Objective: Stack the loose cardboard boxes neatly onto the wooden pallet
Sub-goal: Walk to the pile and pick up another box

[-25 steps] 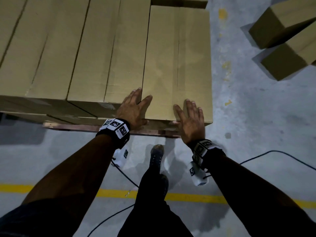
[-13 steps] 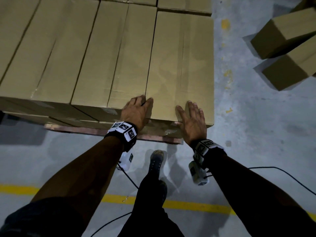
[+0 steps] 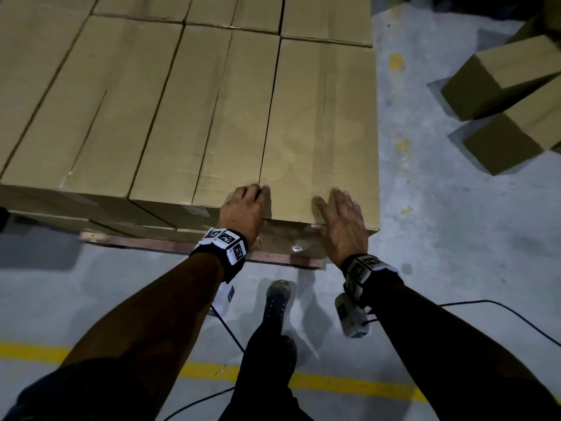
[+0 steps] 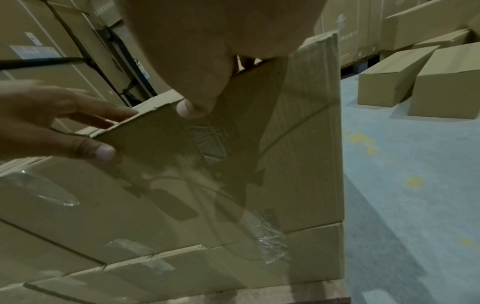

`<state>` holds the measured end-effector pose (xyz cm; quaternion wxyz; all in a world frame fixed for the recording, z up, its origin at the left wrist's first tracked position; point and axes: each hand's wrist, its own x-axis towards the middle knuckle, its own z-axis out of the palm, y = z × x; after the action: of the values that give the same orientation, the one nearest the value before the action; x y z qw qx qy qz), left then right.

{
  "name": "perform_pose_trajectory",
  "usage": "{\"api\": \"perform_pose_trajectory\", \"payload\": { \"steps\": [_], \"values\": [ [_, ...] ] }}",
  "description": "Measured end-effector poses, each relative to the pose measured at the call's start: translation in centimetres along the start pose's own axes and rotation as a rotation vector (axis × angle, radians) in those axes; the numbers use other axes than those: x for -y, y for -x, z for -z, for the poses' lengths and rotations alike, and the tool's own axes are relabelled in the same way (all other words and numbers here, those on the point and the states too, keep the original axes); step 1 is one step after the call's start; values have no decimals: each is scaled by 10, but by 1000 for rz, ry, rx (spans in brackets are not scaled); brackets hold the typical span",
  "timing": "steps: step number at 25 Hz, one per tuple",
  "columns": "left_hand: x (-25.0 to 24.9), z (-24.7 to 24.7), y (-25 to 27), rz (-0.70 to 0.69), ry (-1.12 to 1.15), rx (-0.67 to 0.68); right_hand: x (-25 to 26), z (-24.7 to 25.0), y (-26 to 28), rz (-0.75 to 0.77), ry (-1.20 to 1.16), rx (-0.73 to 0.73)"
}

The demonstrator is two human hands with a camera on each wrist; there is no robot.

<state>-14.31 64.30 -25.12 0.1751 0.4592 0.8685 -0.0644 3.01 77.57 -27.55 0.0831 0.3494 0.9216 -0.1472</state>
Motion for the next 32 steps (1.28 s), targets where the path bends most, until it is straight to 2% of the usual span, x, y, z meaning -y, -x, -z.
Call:
{"api": "perform_pose_trajectory", "payload": {
  "steps": [8,19,28,32],
  "values": [
    [3,-2,2,-36,6,-57,0,3,-7,-14,28,28],
    [3,-5,1,-42,-41,-63,-1,4,-13,20,59,53],
    [-1,-16,-3,-15,-35,-10,-1,7,-15,22,67,100],
    [-11,-7,-3,28,22,52,-5,25,11,-15,-59,96]
  ]
}}
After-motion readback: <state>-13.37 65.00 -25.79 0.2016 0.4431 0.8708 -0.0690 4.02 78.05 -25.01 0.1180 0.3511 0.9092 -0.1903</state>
